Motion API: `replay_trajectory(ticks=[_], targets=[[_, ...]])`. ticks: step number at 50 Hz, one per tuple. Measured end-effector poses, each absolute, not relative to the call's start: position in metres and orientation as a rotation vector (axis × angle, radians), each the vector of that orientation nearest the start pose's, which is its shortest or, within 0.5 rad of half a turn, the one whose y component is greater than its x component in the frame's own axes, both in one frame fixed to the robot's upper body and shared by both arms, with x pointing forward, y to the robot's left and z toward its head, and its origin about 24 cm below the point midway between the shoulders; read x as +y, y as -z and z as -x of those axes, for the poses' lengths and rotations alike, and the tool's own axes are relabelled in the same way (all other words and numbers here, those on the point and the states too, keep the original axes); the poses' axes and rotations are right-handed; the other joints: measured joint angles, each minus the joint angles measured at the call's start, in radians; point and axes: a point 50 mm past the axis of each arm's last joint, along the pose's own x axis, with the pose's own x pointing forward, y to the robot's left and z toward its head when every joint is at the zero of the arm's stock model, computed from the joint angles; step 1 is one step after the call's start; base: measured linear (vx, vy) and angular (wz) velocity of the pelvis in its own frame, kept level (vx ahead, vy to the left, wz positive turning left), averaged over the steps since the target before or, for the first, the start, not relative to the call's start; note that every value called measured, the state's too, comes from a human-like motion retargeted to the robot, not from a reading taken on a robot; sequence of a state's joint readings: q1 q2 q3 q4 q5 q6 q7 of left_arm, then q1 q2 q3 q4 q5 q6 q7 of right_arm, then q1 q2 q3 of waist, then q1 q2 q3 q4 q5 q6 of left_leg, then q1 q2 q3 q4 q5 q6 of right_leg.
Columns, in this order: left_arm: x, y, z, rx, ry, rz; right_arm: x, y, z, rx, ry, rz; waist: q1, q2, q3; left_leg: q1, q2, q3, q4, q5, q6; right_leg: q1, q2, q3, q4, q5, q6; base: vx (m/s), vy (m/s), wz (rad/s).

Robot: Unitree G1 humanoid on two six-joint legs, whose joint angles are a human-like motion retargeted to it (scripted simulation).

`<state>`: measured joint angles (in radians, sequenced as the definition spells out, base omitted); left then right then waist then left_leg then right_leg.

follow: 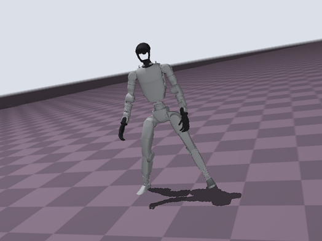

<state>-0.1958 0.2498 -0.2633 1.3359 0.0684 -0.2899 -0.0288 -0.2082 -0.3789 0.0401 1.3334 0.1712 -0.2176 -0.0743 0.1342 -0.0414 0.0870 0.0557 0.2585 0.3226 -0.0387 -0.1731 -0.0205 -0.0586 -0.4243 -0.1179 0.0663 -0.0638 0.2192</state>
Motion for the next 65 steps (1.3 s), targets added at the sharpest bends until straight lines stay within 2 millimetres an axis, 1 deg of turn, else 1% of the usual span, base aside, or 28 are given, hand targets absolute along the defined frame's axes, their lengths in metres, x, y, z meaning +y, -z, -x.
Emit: replay_trajectory(ticks=[2, 5, 7, 10, 12, 14, 16, 18, 20, 22, 25, 28, 30, 32, 34, 36, 39, 42, 45, 48, 50, 53, 55, 58, 59, 60, 62, 65], targets=[[0.214, 0.137, -0.170, 0.878, 0.198, -0.439, -0.298, 0.116, -0.163, 0.895, 0.350, 0.262, -0.009, 0.015, -0.004, 0.007, -0.010, -0.006, -0.018, 0.021, -0.033, 0.010, -0.021, -0.013, -0.004, 0.027, -0.005, 0.04, 0.66, 0.23], [0.213, 0.136, -0.175, 0.894, 0.190, -0.440, -0.298, 0.120, -0.156, 0.944, 0.369, 0.250, -0.019, 0.017, -0.004, 0.018, -0.050, 0.002, -0.029, 0.007, -0.115, 0.016, -0.066, -0.076, 0.002, 0.078, -0.014, 0.04, 0.64, 0.05], [0.215, 0.136, -0.176, 0.916, 0.197, -0.465, -0.292, 0.123, -0.154, 0.949, 0.378, 0.216, -0.023, 0.019, -0.003, 0.027, -0.079, 0.014, -0.025, -0.005, -0.144, 0.004, -0.087, -0.146, 0.061, 0.058, -0.036, 0.04, 0.59, -0.15], [0.221, 0.134, -0.180, 0.945, 0.193, -0.508, -0.279, 0.125, -0.159, 0.923, 0.357, 0.175, -0.037, 0.043, 0.004, 0.035, -0.092, 0.022, -0.020, -0.007, -0.161, -0.041, -0.071, -0.219, 0.241, -0.072, -0.092, 0.02, 0.51, -0.09], [0.226, 0.133, -0.181, 0.954, 0.188, -0.540, -0.271, 0.126, -0.163, 0.896, 0.331, 0.165, -0.064, 0.057, 0.008, 0.016, -0.089, 0.011, 0.027, -0.025, -0.180, -0.070, -0.026, -0.212, 0.365, -0.160, -0.118, 0.01, 0.40, 0.24], [0.230, 0.133, -0.180, 0.960, 0.186, -0.576, -0.265, 0.126, -0.164, 0.869, 0.316, 0.157, -0.100, 0.066, 0.007, -0.020, -0.084, -0.005, 0.105, -0.060, -0.204, -0.094, 0.043, -0.178, 0.457, -0.228, -0.123, 0.02, 0.32, 0.35], [0.233, 0.132, -0.180, 0.960, 0.173, -0.576, -0.261, 0.127, -0.164, 0.866, 0.294, 0.170, -0.120, 0.065, 0.002, -0.025, -0.101, -0.008, 0.108, -0.066, -0.187, -0.123, 0.134, -0.130, 0.497, -0.273, -0.116, 0.02, 0.26, 0.11], [0.234, 0.131, -0.181, 0.954, 0.169, -0.566, -0.259, 0.128, -0.162, 0.873, 0.286, 0.177, -0.129, 0.057, -0.006, -0.025, -0.130, -0.004, 0.099, -0.066, -0.160, -0.135, 0.224, -0.095, 0.463, -0.292, -0.105, 0.01, 0.22, -0.07], [0.232, 0.128, -0.187, 0.933, 0.145, -0.498, -0.261, 0.129, -0.161, 0.902, 0.257, 0.215, -0.106, 0.047, -0.017, 0.013, -0.183, 0.007, -0.010, -0.025, -0.093, -0.144, 0.302, -0.056, 0.358, -0.257, -0.119, -0.01, 0.20, -0.38], [0.228, 0.126, -0.191, 0.918, 0.174, -0.479, -0.266, 0.131, -0.155, 0.930, 0.263, 0.221, -0.084, 0.039, -0.022, 0.017, -0.226, 0.009, -0.027, -0.022, -0.065, -0.111, 0.328, -0.046, 0.223, -0.187, -0.154, -0.01, 0.21, -0.22], [0.216, 0.125, -0.199, 0.896, 0.247, -0.471, -0.276, 0.134, -0.141, 0.993, 0.251, 0.240, -0.025, 0.042, -0.029, 0.006, -0.271, -0.001, -0.012, -0.043, -0.017, -0.077, 0.304, -0.042, 0.116, -0.117, -0.192, -0.02, 0.23, -0.03], [0.201, 0.123, -0.206, 0.885, 0.320, -0.458, -0.290, 0.135, -0.125, 1.095, 0.194, 0.292, 0.023, 0.038, -0.020, -0.008, -0.288, 0.025, 0.037, -0.107, 0.023, -0.055, 0.241, -0.035, 0.083, -0.083, -0.154, -0.01, 0.23, 0.30], [0.195, 0.124, -0.207, 0.887, 0.339, -0.435, -0.298, 0.134, -0.122, 1.158, 0.151, 0.341, 0.033, 0.020, -0.007, -0.007, -0.281, 0.104, 0.072, -0.157, 0.044, -0.038, 0.193, -0.035, 0.065, -0.067, -0.121, 0.02, 0.20, 0.35], [0.197, 0.126, -0.203, 0.898, 0.331, -0.427, -0.304, 0.129, -0.130, 1.166, 0.144, 0.371, 0.025, -0.011, 0.000, -0.001, -0.253, 0.216, 0.101, -0.183, 0.063, -0.031, 0.145, -0.033, 0.054, -0.060, -0.099, 0.03, 0.18, 0.15], [0.205, 0.128, -0.196, 0.916, 0.306, -0.440, -0.306, 0.123, -0.143, 1.120, 0.183, 0.369, 0.013, -0.042, 0.002, 0.006, -0.212, 0.291, 0.119, -0.187, 0.068, -0.028, 0.108, -0.027, 0.047, -0.057, -0.087, 0.05, 0.18, -0.07], [0.215, 0.130, -0.189, 0.932, 0.271, -0.470, -0.306, 0.117, -0.159, 1.033, 0.248, 0.332, 0.009, -0.067, 0.003, 0.007, -0.167, 0.294, 0.125, -0.178, 0.061, -0.026, 0.082, -0.015, 0.041, -0.056, -0.079, 0.06, 0.21, -0.24], [0.229, 0.130, -0.182, 0.943, 0.210, -0.504, -0.301, 0.108, -0.177, 0.894, 0.327, 0.270, 0.014, -0.090, 0.006, 0.006, -0.098, 0.206, 0.115, -0.150, 0.038, -0.016, 0.060, 0.001, 0.032, -0.057, -0.066, 0.07, 0.27, -0.27], [0.237, 0.131, -0.177, 0.939, 0.156, -0.509, -0.297, 0.102, -0.187, 0.807, 0.342, 0.272, 0.017, -0.095, 0.001, 0.006, -0.033, 0.122, 0.090, -0.124, 0.022, -0.006, 0.042, 0.009, 0.026, -0.058, -0.048, 0.06, 0.36, -0.13], [0.238, 0.131, -0.174, 0.921, 0.134, -0.503, -0.296, 0.101, -0.189, 0.785, 0.325, 0.315, 0.012, -0.091, -0.009, 0.005, 0.018, 0.079, 0.057, -0.106, 0.017, -0.005, 0.021, 0.010, 0.028, -0.060, -0.034, 0.05, 0.43, 0.02], [0.234, 0.130, -0.177, 0.898, 0.156, -0.487, -0.299, 0.103, -0.184, 0.822, 0.315, 0.348, 0.006, -0.077, -0.016, 0.005, 0.042, 0.059, 0.021, -0.105, 0.009, -0.004, -0.002, 0.002, 0.035, -0.057, -0.029, 0.04, 0.52, 0.19], [0.229, 0.129, -0.180, 0.880, 0.190, -0.499, -0.302, 0.106, -0.178, 0.851, 0.325, 0.344, 0.003, -0.059, -0.018, 0.006, 0.051, 0.053, -0.003, -0.071, 0.001, 0.000, -0.013, -0.007, 0.041, -0.051, -0.033, 0.03, 0.60, 0.29], [0.219, 0.129, -0.186, 0.848, 0.237, -0.574, -0.307, 0.108, -0.169, 0.873, 0.373, 0.308, -0.003, -0.023, -0.019, 0.005, 0.062, 0.042, -0.031, 0.059, -0.022, 0.006, -0.026, -0.019, 0.052, -0.021, -0.054, 0.02, 0.65, 0.28], [0.213, 0.128, -0.190, 0.833, 0.239, -0.589, -0.309, 0.111, -0.163, 0.896, 0.404, 0.297, -0.009, -0.009, -0.015, 0.002, 0.052, 0.036, -0.036, 0.096, -0.054, 0.008, -0.047, -0.036, 0.059, 0.021, -0.067, 0.01, 0.66, 0.24], [0.207, 0.130, -0.192, 0.857, 0.263, -0.598, -0.303, 0.118, -0.153, 0.933, 0.416, 0.256, -0.016, -0.006, -0.003, -0.001, 0.003, 0.033, -0.025, 0.059, -0.095, 0.004, -0.096, -0.116, 0.090, 0.091, -0.080, 0.01, 0.63, 0.23], [0.206, 0.130, -0.193, 0.871, 0.280, -0.609, -0.299, 0.121, -0.151, 0.937, 0.413, 0.233, -0.019, -0.001, 0.002, 0.000, -0.011, 0.031, -0.022, 0.050, -0.100, 0.000, -0.104, -0.150, 0.117, 0.090, -0.086, 0.02, 0.59, 0.28], [0.205, 0.130, -0.195, 0.885, 0.299, -0.624, -0.295, 0.123, -0.150, 0.938, 0.409, 0.208, -0.022, 0.005, 0.010, 0.000, -0.024, 0.028, -0.020, 0.042, -0.103, -0.005, -0.109, -0.185, 0.150, 0.079, -0.093, 0.01, 0.56, 0.31], [0.206, 0.129, -0.198, 0.898, 0.309, -0.639, -0.289, 0.124, -0.149, 0.925, 0.400, 0.179, -0.031, 0.032, 0.020, 0.007, -0.033, 0.022, -0.026, 0.037, -0.102, -0.028, -0.088, -0.221, 0.254, 0.005, -0.114, 0.01, 0.51, 0.30], [0.210, 0.126, -0.202, 0.893, 0.246, -0.607, -0.285, 0.124, -0.152, 0.902, 0.407, 0.188, -0.056, 0.067, 0.031, 0.018, -0.040, 0.014, -0.041, 0.029, -0.103, -0.090, -0.022, -0.204, 0.449, -0.120, -0.152, 0.01, 0.41, 0.19]])
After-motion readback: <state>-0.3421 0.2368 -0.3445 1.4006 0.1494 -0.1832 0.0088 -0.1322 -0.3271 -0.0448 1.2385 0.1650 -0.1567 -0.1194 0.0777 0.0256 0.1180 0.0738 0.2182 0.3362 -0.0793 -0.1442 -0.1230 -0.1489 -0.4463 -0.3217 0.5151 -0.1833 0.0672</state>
